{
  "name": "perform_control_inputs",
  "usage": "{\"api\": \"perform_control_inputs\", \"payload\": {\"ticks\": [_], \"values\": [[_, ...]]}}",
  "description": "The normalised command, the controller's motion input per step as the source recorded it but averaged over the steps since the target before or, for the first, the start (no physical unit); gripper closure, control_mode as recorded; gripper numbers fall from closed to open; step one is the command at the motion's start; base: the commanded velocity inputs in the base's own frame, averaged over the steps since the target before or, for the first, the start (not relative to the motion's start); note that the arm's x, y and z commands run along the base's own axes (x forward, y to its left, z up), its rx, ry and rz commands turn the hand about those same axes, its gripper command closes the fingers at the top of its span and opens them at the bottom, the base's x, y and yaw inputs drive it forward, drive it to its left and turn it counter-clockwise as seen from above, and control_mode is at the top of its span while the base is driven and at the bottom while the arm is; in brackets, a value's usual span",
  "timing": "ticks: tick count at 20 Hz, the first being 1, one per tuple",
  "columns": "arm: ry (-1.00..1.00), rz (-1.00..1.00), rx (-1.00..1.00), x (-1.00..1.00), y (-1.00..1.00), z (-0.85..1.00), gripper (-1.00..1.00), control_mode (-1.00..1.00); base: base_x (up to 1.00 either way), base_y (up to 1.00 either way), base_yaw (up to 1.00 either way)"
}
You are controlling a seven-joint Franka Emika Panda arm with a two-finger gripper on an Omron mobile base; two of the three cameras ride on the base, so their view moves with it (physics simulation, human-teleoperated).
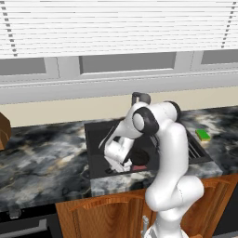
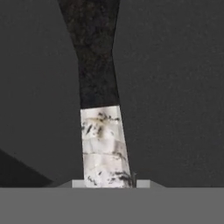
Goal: Pick the pan and sponge and place them into the sink. Then turn on the water.
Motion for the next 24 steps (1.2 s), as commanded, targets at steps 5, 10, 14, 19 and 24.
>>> {"api": "perform_control_inputs", "payload": {"ticks": [5,10,14,19,24], "values": [[0.19,0.00,0.05,0.27,0.00,-0.22,1.00,-1.00,0.00,0.00,0.00],[0.16,0.00,0.06,0.31,0.02,-0.28,1.00,-1.00,0.00,0.00,0.00],[0.13,0.00,0.06,0.30,0.02,-0.25,1.00,-1.00,0.00,0.00,0.00],[0.06,0.00,0.04,0.22,0.00,-0.27,1.00,-1.00,0.00,0.00,0.00],[-0.01,0.00,0.00,0.14,0.00,-0.04,-1.00,-1.00,0.00,0.00,0.00]]}}
